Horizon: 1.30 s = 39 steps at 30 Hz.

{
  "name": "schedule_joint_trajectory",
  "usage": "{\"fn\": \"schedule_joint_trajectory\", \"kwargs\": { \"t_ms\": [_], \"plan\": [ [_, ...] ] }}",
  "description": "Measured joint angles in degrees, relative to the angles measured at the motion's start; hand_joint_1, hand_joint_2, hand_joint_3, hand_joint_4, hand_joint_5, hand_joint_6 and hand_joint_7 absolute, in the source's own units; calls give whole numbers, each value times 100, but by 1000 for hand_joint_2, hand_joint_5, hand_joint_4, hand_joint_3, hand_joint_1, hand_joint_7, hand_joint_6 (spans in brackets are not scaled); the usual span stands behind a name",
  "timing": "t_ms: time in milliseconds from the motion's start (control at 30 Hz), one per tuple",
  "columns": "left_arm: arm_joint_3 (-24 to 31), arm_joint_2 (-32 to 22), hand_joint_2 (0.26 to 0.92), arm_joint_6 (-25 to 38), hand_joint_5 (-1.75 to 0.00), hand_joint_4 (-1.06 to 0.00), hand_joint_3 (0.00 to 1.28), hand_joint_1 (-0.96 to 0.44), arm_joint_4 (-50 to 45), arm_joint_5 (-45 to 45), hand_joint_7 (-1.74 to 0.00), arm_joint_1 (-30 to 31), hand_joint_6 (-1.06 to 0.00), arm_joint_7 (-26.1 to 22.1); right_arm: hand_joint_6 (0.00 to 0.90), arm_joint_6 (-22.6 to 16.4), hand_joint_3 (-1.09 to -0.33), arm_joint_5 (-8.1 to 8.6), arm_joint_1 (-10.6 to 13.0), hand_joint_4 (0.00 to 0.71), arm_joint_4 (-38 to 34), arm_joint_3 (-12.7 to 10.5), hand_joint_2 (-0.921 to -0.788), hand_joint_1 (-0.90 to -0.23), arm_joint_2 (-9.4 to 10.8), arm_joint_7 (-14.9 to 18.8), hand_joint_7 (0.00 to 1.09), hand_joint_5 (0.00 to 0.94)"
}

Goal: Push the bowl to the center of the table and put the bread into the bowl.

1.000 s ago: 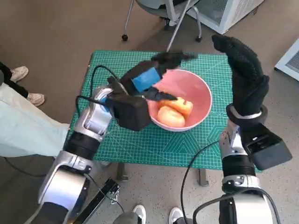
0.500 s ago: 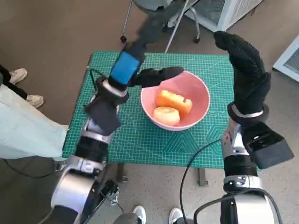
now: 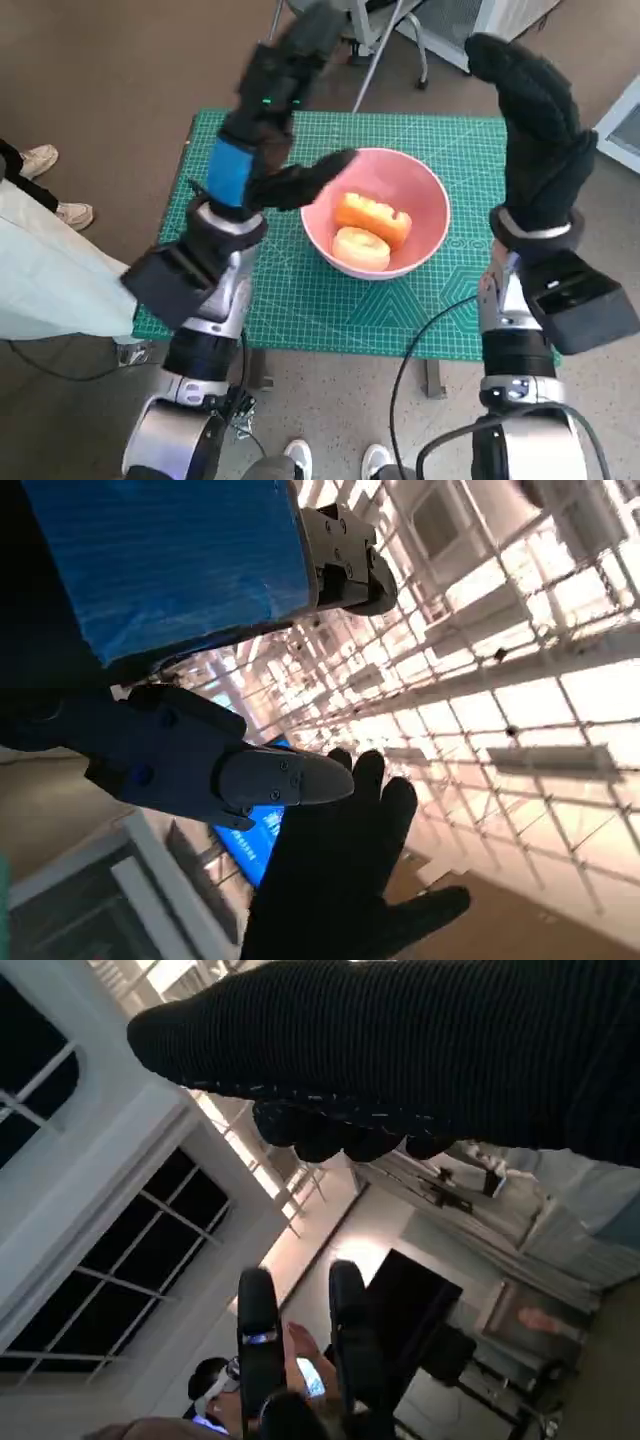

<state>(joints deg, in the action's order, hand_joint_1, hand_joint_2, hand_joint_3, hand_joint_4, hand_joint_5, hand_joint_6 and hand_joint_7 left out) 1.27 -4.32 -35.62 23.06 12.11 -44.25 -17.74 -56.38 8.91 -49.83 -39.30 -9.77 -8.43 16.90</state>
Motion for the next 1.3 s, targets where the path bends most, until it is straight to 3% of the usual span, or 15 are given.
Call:
{"fn": "schedule_joint_trajectory", "kwargs": {
  "t_ms": [567,1300],
  "plan": [
    [219,17,921,258,-22,-248,291,-505,-283,232,-462,76,-152,-98,26,402,-698,29,-115,328,273,101,-921,-503,-77,5,734,1],
    [313,59,921,407,-18,-259,294,-489,-357,431,-458,98,-170,-234,21,431,-684,9,-116,318,269,178,-921,-534,-153,42,728,0]
  ]
}}
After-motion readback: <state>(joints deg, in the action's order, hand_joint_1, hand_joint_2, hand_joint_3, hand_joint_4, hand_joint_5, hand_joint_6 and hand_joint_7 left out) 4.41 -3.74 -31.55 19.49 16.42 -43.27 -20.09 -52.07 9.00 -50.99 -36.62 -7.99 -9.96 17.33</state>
